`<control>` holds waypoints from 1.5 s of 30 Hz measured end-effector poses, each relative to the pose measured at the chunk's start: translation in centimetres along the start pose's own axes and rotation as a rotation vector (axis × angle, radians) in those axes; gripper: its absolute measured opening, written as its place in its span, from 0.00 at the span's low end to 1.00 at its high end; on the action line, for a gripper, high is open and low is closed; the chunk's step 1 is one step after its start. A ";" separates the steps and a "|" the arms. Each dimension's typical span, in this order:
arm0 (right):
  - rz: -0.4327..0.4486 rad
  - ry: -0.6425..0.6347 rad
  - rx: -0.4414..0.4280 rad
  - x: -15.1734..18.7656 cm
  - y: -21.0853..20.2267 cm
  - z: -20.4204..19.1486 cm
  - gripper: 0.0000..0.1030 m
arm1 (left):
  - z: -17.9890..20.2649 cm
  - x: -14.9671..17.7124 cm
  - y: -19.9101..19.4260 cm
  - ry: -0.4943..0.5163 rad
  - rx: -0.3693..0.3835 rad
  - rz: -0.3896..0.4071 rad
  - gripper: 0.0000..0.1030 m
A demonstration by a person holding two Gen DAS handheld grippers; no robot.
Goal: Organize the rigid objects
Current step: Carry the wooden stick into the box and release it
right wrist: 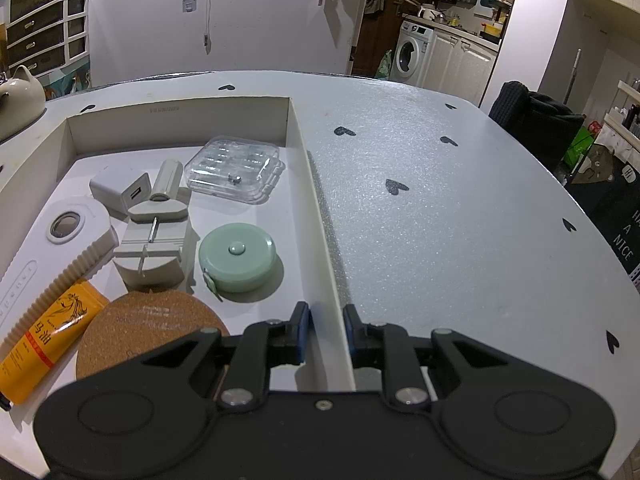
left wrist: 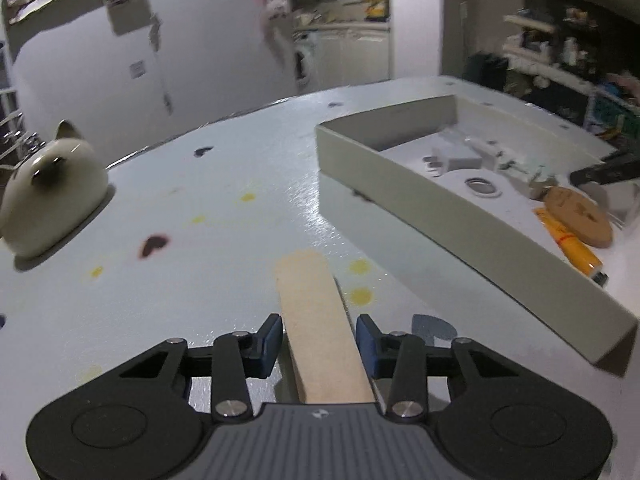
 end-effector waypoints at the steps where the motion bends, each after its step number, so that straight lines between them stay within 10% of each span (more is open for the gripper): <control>1: 0.000 0.000 0.000 0.0 0.0 0.0 0.19 | 0.0 -0.1 0.1 -0.008 -0.020 -0.014 0.41; 24: 0.002 0.017 -0.024 -0.1 0.0 0.2 0.18 | 2.2 -6.7 -2.0 0.214 -0.055 0.117 0.34; 34: 0.005 0.034 -0.054 -0.1 0.0 0.7 0.17 | 9.0 -14.1 -1.1 0.476 0.069 0.221 0.34; 45: 0.015 0.058 -0.090 0.1 0.1 0.8 0.14 | 14.8 -17.0 7.3 0.654 0.202 0.099 0.34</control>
Point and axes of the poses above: each gripper's, at about its wrist camera, not at the fingertips, and y roughly the way its jaws point, z to its right, x to its underside, the point moved 9 cm from there along y, roughly the way its jaws point, and after that the axes turned 9 degrees about -x, right-handed, at the moved point
